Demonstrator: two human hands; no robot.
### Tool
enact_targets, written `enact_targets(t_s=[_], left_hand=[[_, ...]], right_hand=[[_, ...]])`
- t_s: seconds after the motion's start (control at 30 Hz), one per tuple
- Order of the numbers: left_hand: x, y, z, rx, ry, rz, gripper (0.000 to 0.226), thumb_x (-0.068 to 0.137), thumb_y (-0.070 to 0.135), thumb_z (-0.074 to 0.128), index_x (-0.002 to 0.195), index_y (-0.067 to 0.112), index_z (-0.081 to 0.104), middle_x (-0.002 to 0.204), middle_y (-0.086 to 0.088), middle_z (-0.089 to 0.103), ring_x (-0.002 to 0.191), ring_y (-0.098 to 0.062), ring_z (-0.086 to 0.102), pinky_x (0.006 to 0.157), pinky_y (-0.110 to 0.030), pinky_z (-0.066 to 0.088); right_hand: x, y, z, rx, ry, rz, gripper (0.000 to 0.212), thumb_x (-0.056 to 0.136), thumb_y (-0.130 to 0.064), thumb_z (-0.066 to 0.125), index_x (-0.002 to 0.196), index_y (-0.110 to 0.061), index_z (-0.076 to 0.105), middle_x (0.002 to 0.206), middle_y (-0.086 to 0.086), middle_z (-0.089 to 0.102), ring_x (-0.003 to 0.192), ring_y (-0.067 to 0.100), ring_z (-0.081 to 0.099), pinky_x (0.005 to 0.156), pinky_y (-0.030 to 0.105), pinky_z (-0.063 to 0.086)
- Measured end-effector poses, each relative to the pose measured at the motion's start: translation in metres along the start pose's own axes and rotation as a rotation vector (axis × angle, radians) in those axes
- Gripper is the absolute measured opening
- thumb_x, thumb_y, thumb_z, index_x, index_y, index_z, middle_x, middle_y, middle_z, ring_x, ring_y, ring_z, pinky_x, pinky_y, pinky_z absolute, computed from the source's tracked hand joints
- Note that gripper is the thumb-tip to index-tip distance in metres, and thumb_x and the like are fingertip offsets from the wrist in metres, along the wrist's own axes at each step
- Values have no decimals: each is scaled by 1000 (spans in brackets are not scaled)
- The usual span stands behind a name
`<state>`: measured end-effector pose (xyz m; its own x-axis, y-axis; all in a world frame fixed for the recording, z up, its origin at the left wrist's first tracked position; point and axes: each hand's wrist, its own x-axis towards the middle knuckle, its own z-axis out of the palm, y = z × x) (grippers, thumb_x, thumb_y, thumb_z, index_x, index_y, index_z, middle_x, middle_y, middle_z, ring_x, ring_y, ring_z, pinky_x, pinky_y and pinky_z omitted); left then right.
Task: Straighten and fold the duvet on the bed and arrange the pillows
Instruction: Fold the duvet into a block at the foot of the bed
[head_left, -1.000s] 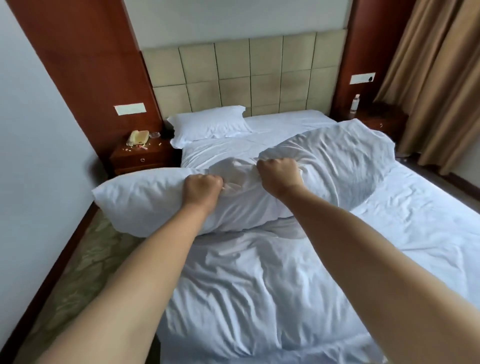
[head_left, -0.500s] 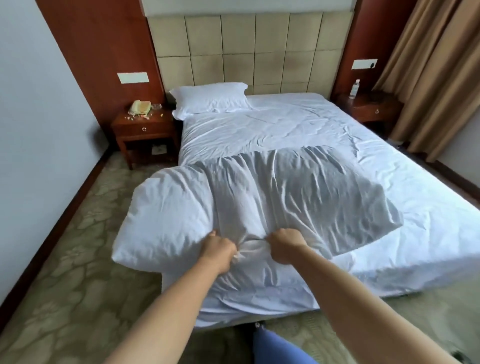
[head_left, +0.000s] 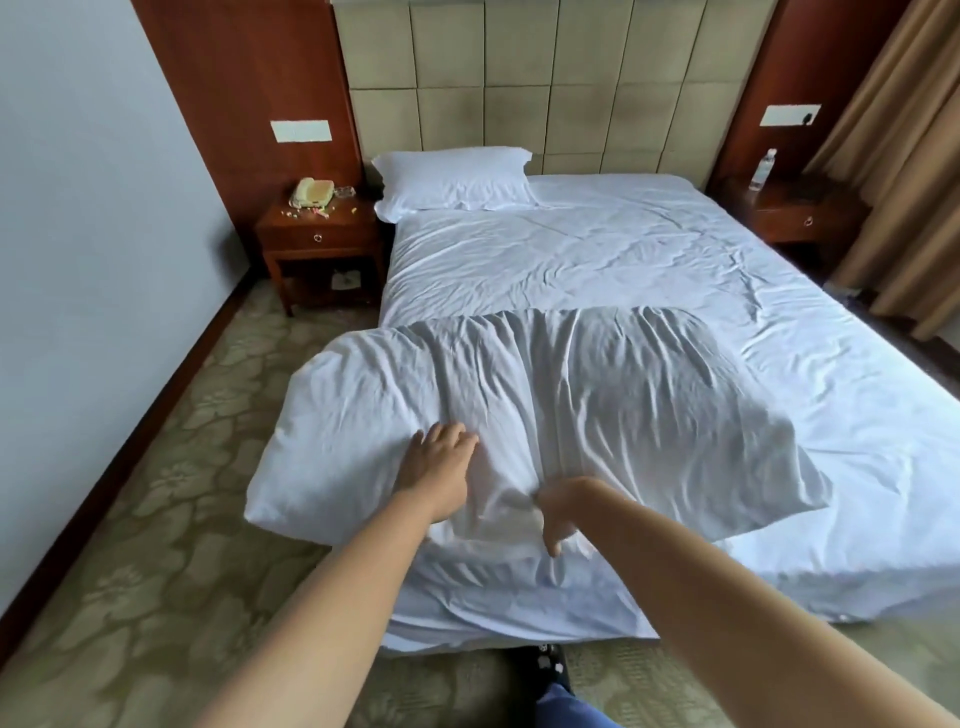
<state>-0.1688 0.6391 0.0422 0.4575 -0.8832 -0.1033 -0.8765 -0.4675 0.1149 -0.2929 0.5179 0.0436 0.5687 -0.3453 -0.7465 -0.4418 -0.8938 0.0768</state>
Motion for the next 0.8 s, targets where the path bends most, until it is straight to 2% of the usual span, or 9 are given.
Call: enact_targets(t_s=[0.07,0.13,0.2,0.27,0.33,0.4,0.6,0.7,0.8], left_hand=[[16,-6,-16,-77,-136,-116,72,82,11,49,147,22,18,149,-5,19,133,-28,31,105,-42,36],[30,-15,-26,-158,-289,-212,81,85,22,53,152,27,8,154,-7,22,134,-29,36,106,-38,38],[42,-20,-33,-222,-322,-286,75,89,30,51,153,29,11,153,-6,31,135,-26,39,106,-35,37],[55,-21,-41,-220,-268,-297,61,93,28,46,150,27,25,149,-6,39,131,-26,43,103,-33,38],[69,-18,-48,-173,-209,-276,48,95,22,42,143,24,39,141,-7,47,124,-27,49,98,-33,42],[81,-14,-52,-119,-173,-256,38,95,18,40,131,20,51,134,-8,52,119,-27,53,94,-34,44],[106,-15,-51,33,-63,-200,31,91,15,41,110,18,66,119,-10,61,109,-29,56,88,-37,49],[123,-13,-58,50,10,-174,36,89,9,40,117,17,61,126,-4,55,118,-25,49,91,-37,46],[144,-2,-63,28,51,-144,40,88,5,39,123,15,56,132,-3,51,124,-25,45,96,-38,44]], right_hand=[[4,1,-24,118,-188,21,53,85,-31,69,123,2,52,77,9,52,64,22,52,48,25,52],[10,6,-50,242,-207,16,37,88,-29,66,97,6,60,73,11,56,59,21,55,52,27,51],[15,12,-73,347,-61,-37,28,89,-23,63,75,1,60,58,6,61,50,16,59,57,26,50],[18,20,-93,312,179,-99,28,89,-24,59,76,0,66,52,1,63,50,14,62,57,24,50],[22,27,-105,195,413,-108,29,88,-31,57,93,-5,70,82,6,69,80,22,67,65,26,48],[30,32,-107,159,507,-101,30,89,-34,57,104,-11,69,107,8,66,101,27,63,72,27,44],[42,51,-120,67,701,-130,30,94,-32,49,113,-15,64,119,8,62,116,27,55,95,33,41],[50,72,-131,67,792,-104,29,93,-27,48,116,-16,61,123,7,57,121,26,49,99,35,36],[60,100,-135,47,776,-42,40,92,-37,49,128,-20,53,134,6,49,130,25,40,109,39,24]])
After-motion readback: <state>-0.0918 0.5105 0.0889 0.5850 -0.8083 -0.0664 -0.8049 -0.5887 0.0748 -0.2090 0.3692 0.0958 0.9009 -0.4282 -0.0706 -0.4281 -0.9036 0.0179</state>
